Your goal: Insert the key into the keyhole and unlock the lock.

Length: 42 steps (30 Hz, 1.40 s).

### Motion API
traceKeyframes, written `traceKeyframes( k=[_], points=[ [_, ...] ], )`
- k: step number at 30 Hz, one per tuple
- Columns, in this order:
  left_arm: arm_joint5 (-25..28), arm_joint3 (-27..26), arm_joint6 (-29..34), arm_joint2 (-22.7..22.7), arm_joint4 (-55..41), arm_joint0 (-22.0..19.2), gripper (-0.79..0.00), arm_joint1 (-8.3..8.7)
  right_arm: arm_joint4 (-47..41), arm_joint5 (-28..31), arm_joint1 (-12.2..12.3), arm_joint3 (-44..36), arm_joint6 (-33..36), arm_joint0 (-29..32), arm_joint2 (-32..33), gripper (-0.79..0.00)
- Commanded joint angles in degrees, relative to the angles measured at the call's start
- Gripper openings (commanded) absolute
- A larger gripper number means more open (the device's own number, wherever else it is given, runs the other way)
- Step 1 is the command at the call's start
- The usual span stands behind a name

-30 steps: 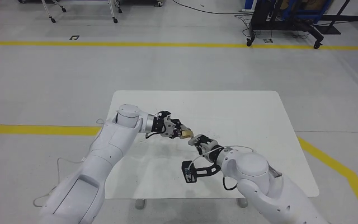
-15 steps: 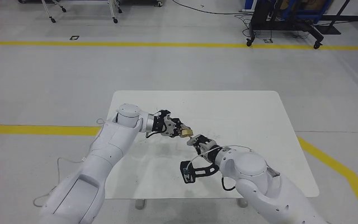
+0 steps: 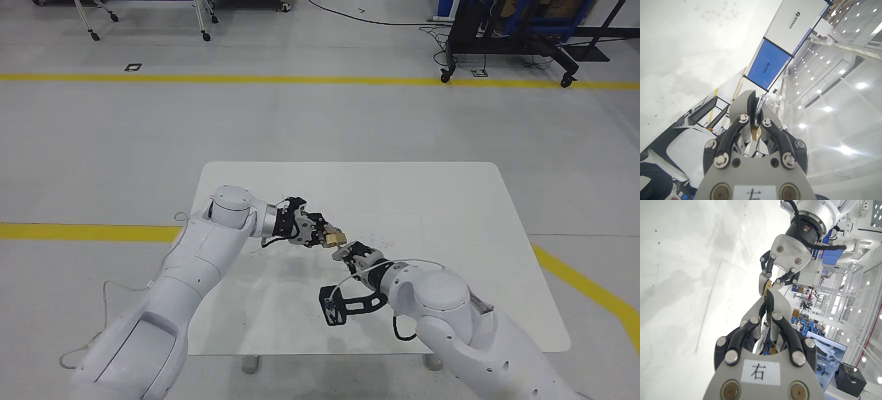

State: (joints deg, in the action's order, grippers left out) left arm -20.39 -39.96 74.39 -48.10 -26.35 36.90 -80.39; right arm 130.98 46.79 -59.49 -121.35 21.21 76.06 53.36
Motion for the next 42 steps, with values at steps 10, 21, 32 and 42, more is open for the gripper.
traceKeyframes(
  k=[10,21,32,42],
  points=[
    [-0.9,0.2,-0.1,-0.4,-2.0,0.4,-0.785,-0.11,0.1,-0.5,-1.1,-0.2,5.3,0.2,-1.5,-0.785],
    [-1.0,-0.5,-0.2,-0.6,-2.3,0.6,-0.785,0.09,-8.8,-4.7,-2.9,1.6,13.3,0.2,0.0,-0.785],
    [-0.9,-0.9,1.2,-0.4,-2.5,0.6,-0.785,0.24,-10.4,-5.0,-3.2,1.8,10.3,0.3,1.2,-0.785],
    [-0.5,-0.7,1.7,-0.2,-2.7,0.4,-0.785,0.24,-10.2,-4.3,-3.3,1.5,10.0,0.7,2.0,-0.717]
  ],
)
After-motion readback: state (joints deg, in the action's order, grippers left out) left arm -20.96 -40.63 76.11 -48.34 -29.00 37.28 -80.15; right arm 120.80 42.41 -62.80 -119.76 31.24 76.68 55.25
